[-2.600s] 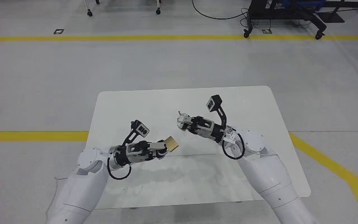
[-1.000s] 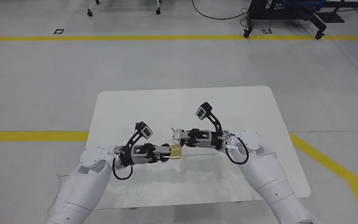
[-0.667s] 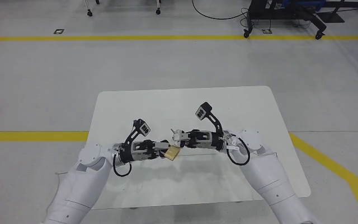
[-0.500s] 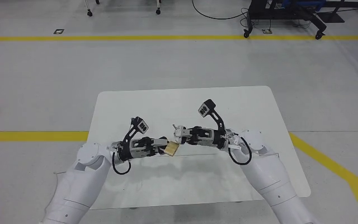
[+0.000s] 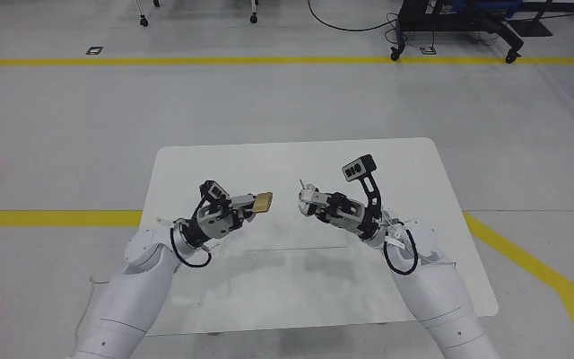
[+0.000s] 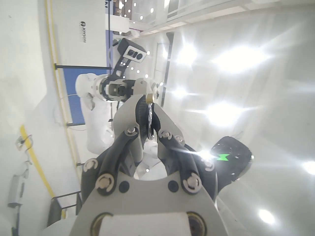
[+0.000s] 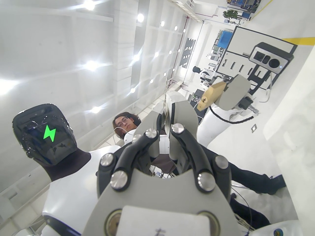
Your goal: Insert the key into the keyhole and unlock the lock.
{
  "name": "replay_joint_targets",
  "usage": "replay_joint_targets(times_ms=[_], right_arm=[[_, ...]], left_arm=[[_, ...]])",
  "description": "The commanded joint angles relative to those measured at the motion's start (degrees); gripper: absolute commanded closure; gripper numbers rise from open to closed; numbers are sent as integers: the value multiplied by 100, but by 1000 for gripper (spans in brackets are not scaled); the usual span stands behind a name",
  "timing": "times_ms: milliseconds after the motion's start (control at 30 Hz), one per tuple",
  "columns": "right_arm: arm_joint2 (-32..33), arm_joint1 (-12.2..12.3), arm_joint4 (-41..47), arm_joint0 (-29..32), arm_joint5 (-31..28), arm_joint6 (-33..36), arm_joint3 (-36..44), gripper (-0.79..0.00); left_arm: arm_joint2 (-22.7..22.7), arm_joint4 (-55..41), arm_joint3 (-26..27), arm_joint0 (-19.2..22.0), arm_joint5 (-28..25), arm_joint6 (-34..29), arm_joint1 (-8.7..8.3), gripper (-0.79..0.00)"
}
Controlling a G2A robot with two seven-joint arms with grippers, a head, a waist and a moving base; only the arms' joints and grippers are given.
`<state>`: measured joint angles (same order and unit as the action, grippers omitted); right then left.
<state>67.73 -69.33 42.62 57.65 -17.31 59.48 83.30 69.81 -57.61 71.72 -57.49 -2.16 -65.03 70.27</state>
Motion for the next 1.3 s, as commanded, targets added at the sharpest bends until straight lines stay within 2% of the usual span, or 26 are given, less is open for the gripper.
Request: replay_joint_targets(times_ms=[0,133,233,333,433,500,633,767,1033,1133,1200,1267], right_arm=[[54,8,64,79,1,18,93,0],[66,10,80,91,2,18,107,0],[66,10,80,91,2,18,107,0],[66,10,80,91,2,18,107,0],[101,20,-33,214,57,-137,305,0],[194,52,-51,337,203,-36,485,0],[509,168,-26,585,942,507,912,0],[982,280,168,853,1559,827,1330,0],[1012,287,174,870,1604,837,1356,0],[1006,290,229,930,1710,798,1346,0],[1049,322,205,972,2099,869,1390,0],[1080,373,338,955,2878,1245,1448,0]], left_arm=[[-7,-458,-202,67,257,-90,29,0],[-214,-1201,-729,332,1083,-838,115,0],[-445,-1484,-1199,668,1464,-1515,203,0],[-693,-1304,-1698,1055,1407,-1829,288,0],[-935,-1402,-1951,1323,1412,-2297,405,0],[-1094,-1388,-1990,1465,1430,-2297,465,0],[-1281,-1292,-2284,1686,1407,-2297,532,0],[-1312,-1219,-2341,1725,1380,-2297,538,0],[-1312,-1219,-2341,1725,1380,-2297,538,0],[-1366,-845,-2067,1642,1288,-1936,518,0],[-1313,-705,-1931,1550,1257,-1816,486,0],[-1227,-688,-1824,1468,1303,-1845,452,0]])
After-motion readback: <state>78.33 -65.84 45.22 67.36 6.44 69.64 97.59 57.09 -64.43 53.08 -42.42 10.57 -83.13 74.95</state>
